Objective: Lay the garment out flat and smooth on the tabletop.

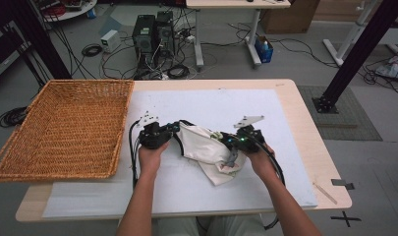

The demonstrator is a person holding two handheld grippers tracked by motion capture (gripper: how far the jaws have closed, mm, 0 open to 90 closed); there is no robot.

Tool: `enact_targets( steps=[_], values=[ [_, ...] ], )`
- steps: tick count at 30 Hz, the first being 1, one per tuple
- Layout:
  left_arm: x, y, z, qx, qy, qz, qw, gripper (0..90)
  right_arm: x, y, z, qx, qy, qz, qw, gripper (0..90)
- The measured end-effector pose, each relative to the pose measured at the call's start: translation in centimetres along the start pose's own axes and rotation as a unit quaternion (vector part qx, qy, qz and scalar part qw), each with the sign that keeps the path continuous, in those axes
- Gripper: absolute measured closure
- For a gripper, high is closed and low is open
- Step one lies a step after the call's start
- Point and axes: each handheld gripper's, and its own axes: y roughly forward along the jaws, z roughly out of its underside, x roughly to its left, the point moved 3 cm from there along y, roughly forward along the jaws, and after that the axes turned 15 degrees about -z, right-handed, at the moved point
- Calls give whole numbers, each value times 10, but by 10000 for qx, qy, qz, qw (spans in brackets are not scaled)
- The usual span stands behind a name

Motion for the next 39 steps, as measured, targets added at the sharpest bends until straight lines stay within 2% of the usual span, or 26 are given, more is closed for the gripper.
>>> enact_targets(
  steps=[2, 3, 5, 6, 7, 8, 10, 12, 14, 15, 17, 19, 21, 22, 24, 25, 26, 27, 28, 30, 32, 33, 35, 36, 38, 39],
  values=[
    [-2, 6, 4, 164, 39, 65, 9998, 876, 0, -15, 14, -163, 178, 40, 9997, 864],
    [-4, 8, 5, 196, 67, 97, 9997, 877, 1, -32, 35, -282, 486, -155, 9983, 863],
    [-8, 10, 7, 211, 71, 102, 9997, 882, 5, -40, 50, -285, 706, -560, 9955, 852],
    [-10, 12, 8, 235, 50, 148, 9996, 882, 5, -40, 50, -285, 706, -560, 9955, 852],
    [-13, 14, 10, 258, -5, 174, 9995, 865, 11, -45, 58, -335, 520, -606, 9962, 823],
    [-16, 17, 12, 373, -20, 4, 9993, 779, 13, -48, 59, -350, 435, -586, 9967, 795],
    [-17, 15, 12, 324, -106, -23, 9994, 715, 12, -54, 56, -561, 388, -585, 9960, 714],
    [-16, 12, 10, 289, -154, -127, 9994, 654, 7, -65, 49, -1039, 432, -440, 9927, 650],
    [-14, 8, 8, 300, -310, -148, 9990, 595, -1, -76, 40, -1397, 304, 260, 9894, 643],
    [-14, 8, 8, 300, -310, -148, 9990, 592, -1, -76, 40, -1397, 304, 260, 9894, 643],
    [-13, 5, 7, 303, -261, -223, 9990, 582, -15, -74, 25, -1605, 410, 470, 9851, 643],
    [-13, 2, 6, 288, -277, -225, 9990, 582, -23, -56, 13, -1139, 583, 125, 9917, 594],
    [-16, -1, 7, 310, -239, -195, 9990, 582, -23, -30, 2, -546, 274, -20, 9981, 580],
    [-18, -1, 7, 303, -230, -178, 9991, 582, -23, -17, -3, -370, 171, -157, 9990, 579],
    [-20, -4, 8, 302, -220, -152, 9992, 583, -22, 9, -10, -124, 85, -618, 9980, 569],
    [-20, -4, 8, 302, -220, -152, 9992, 583, -22, 9, -10, -124, 85, -618, 9980, 569],
    [-21, -5, 8, 300, -199, -147, 9992, 583, -22, 22, -11, 219, -31, -686, 9974, 568],
    [-21, -8, 9, 300, -181, -139, 9993, 583, -19, 42, -9, 700, -107, -816, 9941, 609],
    [-21, -9, 9, 297, -155, -141, 9993, 583, -18, 45, -9, 682, -40, -979, 9928, 693],
    [-20, -11, 9, 279, -174, -134, 9994, 584, -18, 43, -10, 650, -142, -1061, 9921, 845],
    [-19, -11, 9, 269, -195, -114, 9994, 584, -21, 35, -12, 554, -233, -826, 9948, 881],
    [-19, -11, 9, 248, -218, -96, 9994, 584, -25, 29, -14, 361, -193, -649, 9970, 884],
    [-21, -10, 9, 224, -256, -32, 9994, 584, -35, 13, -20, -135, -11, -76, 9999, 885],
    [-23, -9, 9, 241, -266, 14, 9994, 584, -42, 7, -22, -318, 93, 362, 9988, 885],
    [-28, -6, 10, 269, -233, 75, 9993, 584, -52, 0, -25, -432, 226, 1065, 9931, 885],
    [-28, -6, 10, 269, -233, 75, 9993, 584, -52, 0, -25, -432, 226, 1065, 9931, 885]
  ],
)
